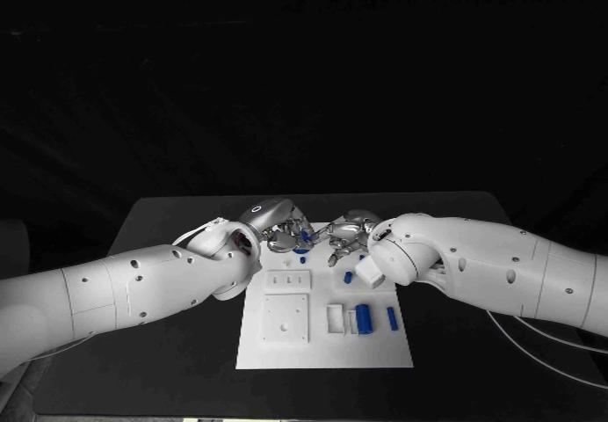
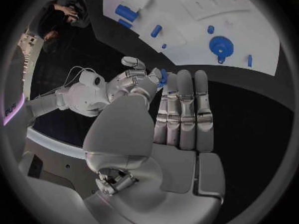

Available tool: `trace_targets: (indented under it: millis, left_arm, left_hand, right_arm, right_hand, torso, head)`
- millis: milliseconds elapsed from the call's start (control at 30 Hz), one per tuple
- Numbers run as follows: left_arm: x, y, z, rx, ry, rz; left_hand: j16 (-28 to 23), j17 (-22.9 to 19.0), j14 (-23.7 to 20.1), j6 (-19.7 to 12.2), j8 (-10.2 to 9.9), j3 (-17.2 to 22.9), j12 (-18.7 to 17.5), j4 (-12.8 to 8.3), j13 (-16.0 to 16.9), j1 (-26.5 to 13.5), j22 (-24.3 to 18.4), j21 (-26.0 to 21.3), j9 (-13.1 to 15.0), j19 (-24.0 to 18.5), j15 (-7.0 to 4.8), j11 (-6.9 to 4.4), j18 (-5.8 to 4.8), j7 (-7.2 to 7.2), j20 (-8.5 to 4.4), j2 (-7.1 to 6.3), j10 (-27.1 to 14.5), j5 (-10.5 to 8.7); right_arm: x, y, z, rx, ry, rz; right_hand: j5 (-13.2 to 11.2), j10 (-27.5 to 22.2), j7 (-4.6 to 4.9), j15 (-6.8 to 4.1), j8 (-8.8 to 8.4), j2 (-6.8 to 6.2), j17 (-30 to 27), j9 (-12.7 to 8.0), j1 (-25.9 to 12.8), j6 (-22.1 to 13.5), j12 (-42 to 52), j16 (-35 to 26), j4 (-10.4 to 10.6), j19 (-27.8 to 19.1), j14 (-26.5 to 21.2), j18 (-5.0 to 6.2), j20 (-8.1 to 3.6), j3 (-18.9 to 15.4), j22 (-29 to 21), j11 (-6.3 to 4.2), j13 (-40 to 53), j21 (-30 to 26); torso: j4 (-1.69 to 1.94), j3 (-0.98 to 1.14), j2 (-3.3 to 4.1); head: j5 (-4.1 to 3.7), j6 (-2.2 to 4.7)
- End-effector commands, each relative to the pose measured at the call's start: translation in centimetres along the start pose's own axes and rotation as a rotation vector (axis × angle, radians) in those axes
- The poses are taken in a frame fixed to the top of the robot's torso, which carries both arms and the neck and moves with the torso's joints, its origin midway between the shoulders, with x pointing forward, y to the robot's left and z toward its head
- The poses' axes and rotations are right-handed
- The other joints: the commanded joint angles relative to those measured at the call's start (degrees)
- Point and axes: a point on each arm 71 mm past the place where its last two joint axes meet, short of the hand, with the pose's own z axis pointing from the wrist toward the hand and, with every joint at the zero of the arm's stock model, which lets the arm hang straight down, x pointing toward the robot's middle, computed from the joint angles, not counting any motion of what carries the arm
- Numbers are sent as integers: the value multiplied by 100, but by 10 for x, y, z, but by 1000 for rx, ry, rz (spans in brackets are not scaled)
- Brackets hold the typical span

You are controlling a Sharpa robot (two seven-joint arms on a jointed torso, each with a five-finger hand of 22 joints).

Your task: Assemble the parts on the task board

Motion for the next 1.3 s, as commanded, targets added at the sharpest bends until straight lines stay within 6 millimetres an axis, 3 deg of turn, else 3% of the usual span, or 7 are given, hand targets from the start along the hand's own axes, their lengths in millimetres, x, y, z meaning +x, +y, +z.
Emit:
trace_targets:
  millis: [33, 167, 233, 600, 833, 1133, 1300]
  left_arm:
    - [-3, -2, 1, 13, -15, 0]
    - [-3, -2, 1, 19, -18, -4]
    - [-3, -3, 1, 24, -16, -5]
    - [-7, 1, -3, 45, -34, -9]
    - [-10, 2, -5, 89, -49, -10]
    - [-8, -10, -8, 236, -46, 25]
    - [-6, -18, -8, 301, -37, 45]
  left_hand:
    - [-38, -2, 20, -223, 0, -41, -40, 36, -9, -32, -21, -19, -13, 25, 17, 31, -57, 61, 14, -28, 32, -174]
    - [-117, -47, -21, -649, 10, -236, -80, 101, -33, -114, -140, -43, -7, -21, 62, 84, -60, 162, 58, -256, -9, -247]
    - [-146, -65, -45, -800, 8, -473, -103, 183, -48, -137, -244, -42, -9, -43, 79, 88, -62, 138, 78, -334, -47, -78]
    - [-264, -162, -139, -968, 9, -893, -180, 367, -144, 230, -809, -14, -10, -91, 128, 141, -69, 164, 123, -323, -152, -67]
    - [-372, -209, -271, -932, 9, -748, -414, 115, -307, 621, -836, -22, -11, -204, 164, 187, -66, 204, 144, -233, -219, 22]
    - [-548, -288, -483, -881, 5, -723, -781, -511, -561, 1124, 316, 376, -12, -772, 219, 266, 6, 149, 162, -22, -237, 300]
    - [-578, -307, -469, -989, 6, -791, -829, -622, -552, 1066, 732, 433, -12, -898, 231, 280, 56, 89, 205, -2, -260, 213]
  right_arm:
    - [3, 0, 0, -17, 6, -1]
    - [0, -1, 0, -22, 0, 0]
    - [-2, -2, 0, -24, 1, 0]
    - [-14, -10, 0, -14, 47, -15]
    - [-23, -20, 1, 13, 145, -45]
    - [-37, -30, 1, 42, 309, -83]
    - [-42, -33, 1, 56, 347, -94]
  right_hand:
    - [-87, 3, -88, -45, 14, 4, 8, 9, 35, 385, -36, -23, -7, -54, 10, 51, 3, 51, 42, -33, -12, 36]
    - [-148, 4, -93, -47, 14, 8, 4, 11, 24, 410, -45, -34, -20, -75, 5, 51, 2, 97, 87, -33, -20, 47]
    - [-161, 7, -99, -49, 18, 12, 5, 18, 18, 434, -41, -35, -18, -79, 4, 50, 1, 112, 100, -36, -17, 46]
    - [-144, -12, -113, -53, 18, 13, -2, 43, 3, 481, -67, -54, -28, -89, -11, 43, -3, 128, 125, -45, -33, 33]
    - [-113, -39, -115, -51, 17, 20, -20, 47, -6, 486, -109, -87, -40, -106, -33, 37, -3, 108, 151, -46, -62, 12]
    - [38, -78, -117, -46, 18, 41, -34, 52, -14, 489, -150, -115, -65, -122, -58, 33, 2, 18, 185, -53, -83, -19]
    - [60, -82, -117, -46, 17, 45, -36, 54, -14, 491, -154, -120, -72, -124, -62, 34, 1, 7, 196, -55, -84, -25]
  torso:
    - [0, 1, 2]
    - [0, 2, -1]
    - [1, -1, 0]
    - [2, -4, 1]
    - [4, -7, -1]
    - [4, -7, 2]
    - [-4, -2, 4]
  head:
    - [-4, 7]
    - [-6, 12]
    - [-8, 15]
    - [-7, 33]
    - [-7, 31]
    - [-14, 48]
    - [-23, 55]
